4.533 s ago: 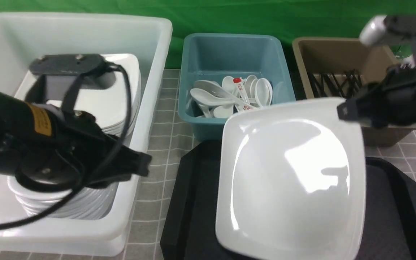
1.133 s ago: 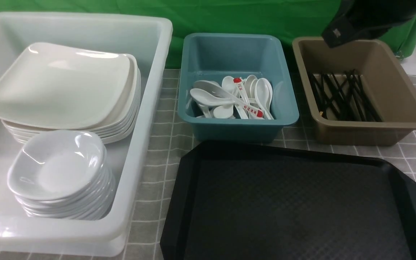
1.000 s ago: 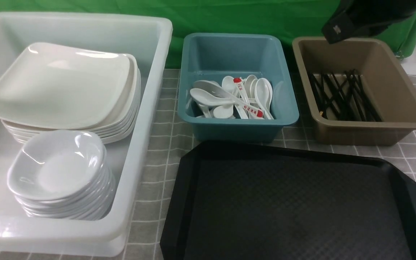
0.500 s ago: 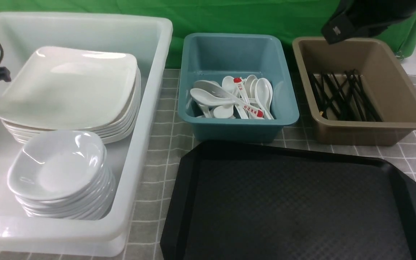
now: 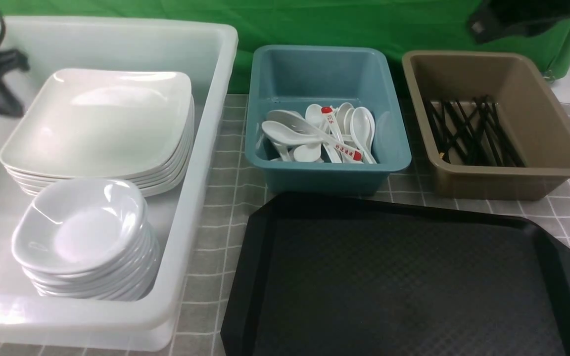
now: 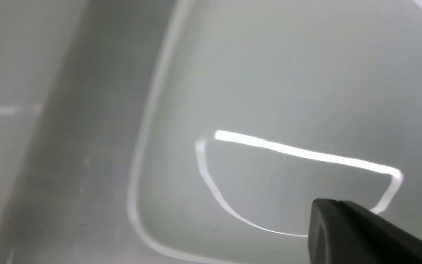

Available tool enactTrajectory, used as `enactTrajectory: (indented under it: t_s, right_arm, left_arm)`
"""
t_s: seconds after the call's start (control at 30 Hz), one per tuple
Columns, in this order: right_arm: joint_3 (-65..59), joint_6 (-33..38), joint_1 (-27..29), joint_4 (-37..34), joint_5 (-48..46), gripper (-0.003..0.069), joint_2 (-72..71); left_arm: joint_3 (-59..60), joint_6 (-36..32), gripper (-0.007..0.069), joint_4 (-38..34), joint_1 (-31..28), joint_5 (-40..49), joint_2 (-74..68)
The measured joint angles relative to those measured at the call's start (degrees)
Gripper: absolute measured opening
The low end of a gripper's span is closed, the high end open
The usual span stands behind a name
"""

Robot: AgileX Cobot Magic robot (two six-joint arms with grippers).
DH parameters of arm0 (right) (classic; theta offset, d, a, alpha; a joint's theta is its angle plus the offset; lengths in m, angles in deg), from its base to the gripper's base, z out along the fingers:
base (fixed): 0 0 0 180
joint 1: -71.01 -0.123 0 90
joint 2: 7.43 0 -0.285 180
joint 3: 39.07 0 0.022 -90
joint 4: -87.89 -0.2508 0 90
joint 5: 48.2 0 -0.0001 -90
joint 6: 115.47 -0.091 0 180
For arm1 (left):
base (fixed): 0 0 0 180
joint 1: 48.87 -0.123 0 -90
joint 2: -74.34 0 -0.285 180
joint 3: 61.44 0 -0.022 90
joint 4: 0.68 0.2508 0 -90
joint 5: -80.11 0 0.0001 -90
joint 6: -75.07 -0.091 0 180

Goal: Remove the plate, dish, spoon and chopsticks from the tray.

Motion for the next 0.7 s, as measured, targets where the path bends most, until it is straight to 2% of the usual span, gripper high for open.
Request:
enactTrajectory:
  t_s: [0.13,0.2,0.33,0.47,0.6,0.7]
  right_arm:
    - [0.0,-4.9,0.1,8.0,-0.9,0.003,-5.4]
    - [0.0,-7.9,0.1,11.7,-2.7,0.003,-9.4]
    - [-0.5,-11.7,0.1,16.1,-4.8,0.003,-17.0]
    - [-4.6,-15.7,0.1,17.6,-4.6,0.003,-26.8]
    - [-14.0,-18.4,0.1,18.1,-0.1,0.003,-39.3]
    - [-25.4,-21.3,0.1,18.3,8.0,0.003,-50.7]
  left_arm:
    - [0.0,-3.0,0.0002,0.2,8.7,1.7,8.1]
    - [0.0,-3.5,0.0002,-0.1,15.3,1.7,12.7]
    - [-0.1,-4.6,0.0002,-0.4,27.2,0.9,19.9]
    - [0.5,-3.8,0.0002,2.6,37.4,0.6,26.9]
    - [5.2,-1.1,0.0002,5.1,42.6,-2.2,34.6]
    - [12.9,0.3,0.0002,5.5,43.6,-7.1,42.2]
